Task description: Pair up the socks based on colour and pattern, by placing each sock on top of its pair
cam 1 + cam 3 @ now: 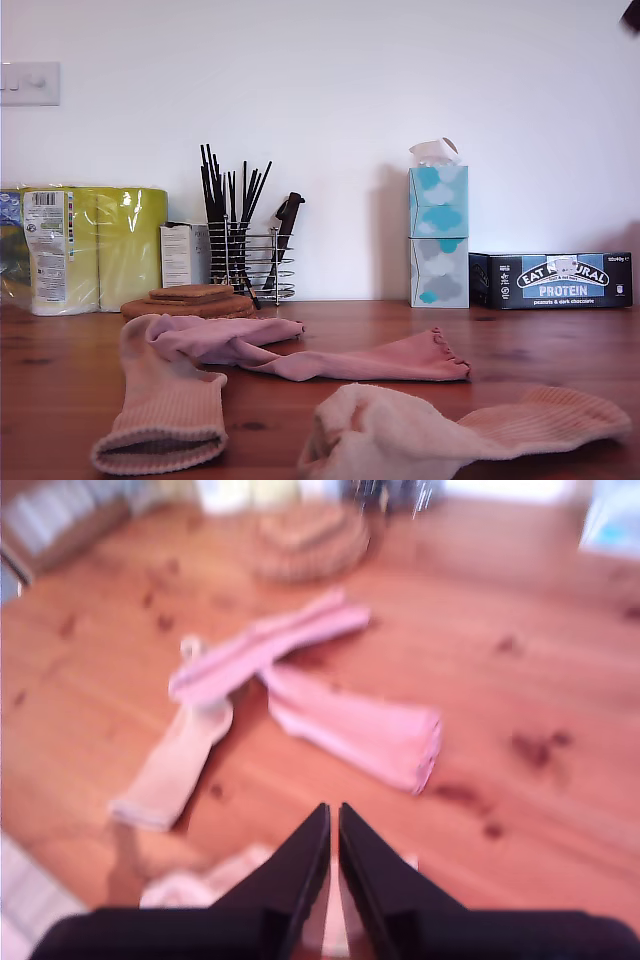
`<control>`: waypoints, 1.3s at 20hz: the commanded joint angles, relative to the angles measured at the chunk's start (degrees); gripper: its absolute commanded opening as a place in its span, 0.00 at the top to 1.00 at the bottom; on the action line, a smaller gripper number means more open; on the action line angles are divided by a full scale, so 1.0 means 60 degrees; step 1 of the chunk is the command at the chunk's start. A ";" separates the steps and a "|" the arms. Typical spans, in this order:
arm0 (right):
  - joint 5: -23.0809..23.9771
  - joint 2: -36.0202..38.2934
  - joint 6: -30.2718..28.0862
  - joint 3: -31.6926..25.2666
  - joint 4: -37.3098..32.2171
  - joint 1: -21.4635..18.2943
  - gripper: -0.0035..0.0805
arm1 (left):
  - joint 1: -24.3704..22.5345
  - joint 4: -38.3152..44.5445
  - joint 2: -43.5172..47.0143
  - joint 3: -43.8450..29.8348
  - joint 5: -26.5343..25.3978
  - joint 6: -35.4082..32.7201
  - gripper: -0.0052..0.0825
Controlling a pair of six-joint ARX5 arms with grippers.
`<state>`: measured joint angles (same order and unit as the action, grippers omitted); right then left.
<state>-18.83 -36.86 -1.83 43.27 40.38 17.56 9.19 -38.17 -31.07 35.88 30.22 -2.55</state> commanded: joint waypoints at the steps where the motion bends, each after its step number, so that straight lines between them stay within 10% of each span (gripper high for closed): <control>1: -0.0062 -0.0590 -0.0138 0.0364 0.0175 0.0255 0.97 | 0.0222 0.0062 -0.0379 0.0138 0.0455 -0.0295 0.96; 13: -0.0018 -0.6346 0.0233 0.1115 0.1231 0.0885 0.97 | 0.2747 0.0554 -0.3464 0.0295 0.1395 -0.1650 0.96; 26: 0.1344 -0.9646 -0.1111 0.1147 -0.0036 0.0885 0.97 | 0.2929 0.0984 -0.3508 0.0295 0.1384 -0.1647 0.96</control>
<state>-11.40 -93.27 -7.38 50.24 40.66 22.59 26.63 -32.71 -51.90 37.41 38.44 -12.16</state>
